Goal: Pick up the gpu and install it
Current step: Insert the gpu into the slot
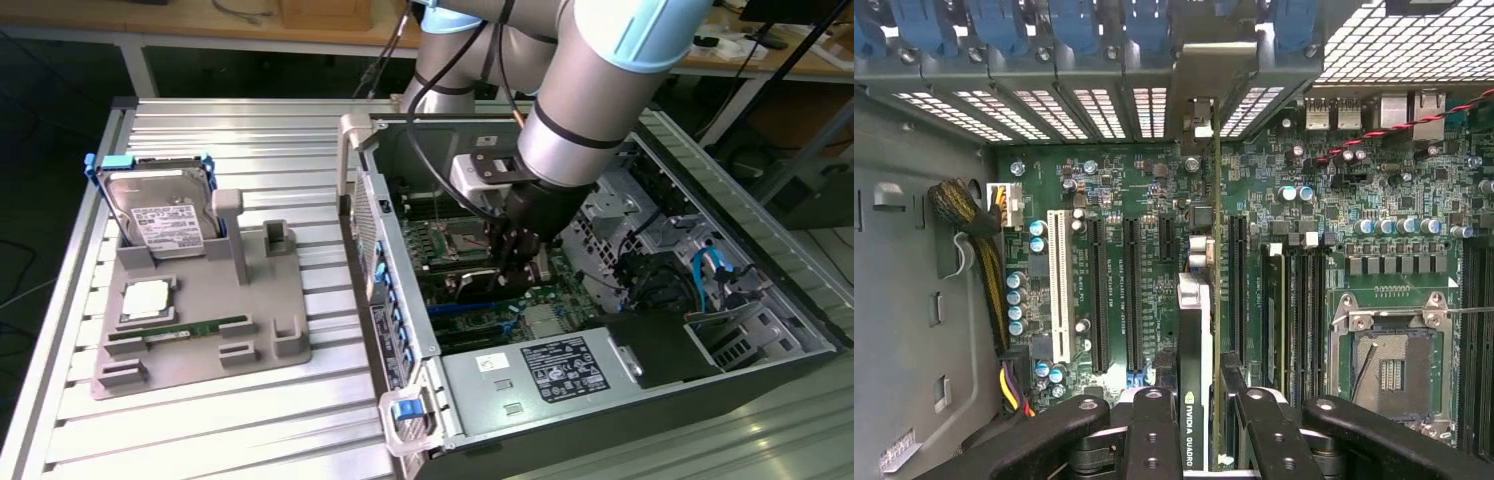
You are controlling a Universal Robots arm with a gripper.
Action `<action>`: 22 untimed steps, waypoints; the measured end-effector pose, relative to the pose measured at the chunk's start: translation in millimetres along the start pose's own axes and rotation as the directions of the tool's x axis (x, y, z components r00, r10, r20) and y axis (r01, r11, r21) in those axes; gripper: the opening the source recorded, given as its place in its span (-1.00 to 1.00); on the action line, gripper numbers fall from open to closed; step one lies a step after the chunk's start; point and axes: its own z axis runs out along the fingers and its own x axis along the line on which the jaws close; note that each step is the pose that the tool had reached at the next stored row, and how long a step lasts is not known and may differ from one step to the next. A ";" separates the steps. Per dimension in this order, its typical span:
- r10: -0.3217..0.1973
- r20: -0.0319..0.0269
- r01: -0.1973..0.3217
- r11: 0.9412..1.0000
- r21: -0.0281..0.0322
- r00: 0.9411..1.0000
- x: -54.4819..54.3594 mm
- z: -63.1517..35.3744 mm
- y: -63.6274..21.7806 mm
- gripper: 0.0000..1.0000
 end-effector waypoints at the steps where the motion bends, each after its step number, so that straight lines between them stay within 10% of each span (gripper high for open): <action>1: 0.000 0.000 0.000 1.000 0.000 1.000 0.0 0.1 0.0 -0.46; 22: 0.000 0.005 0.000 1.000 -0.006 1.000 -0.4 2.6 0.8 -0.46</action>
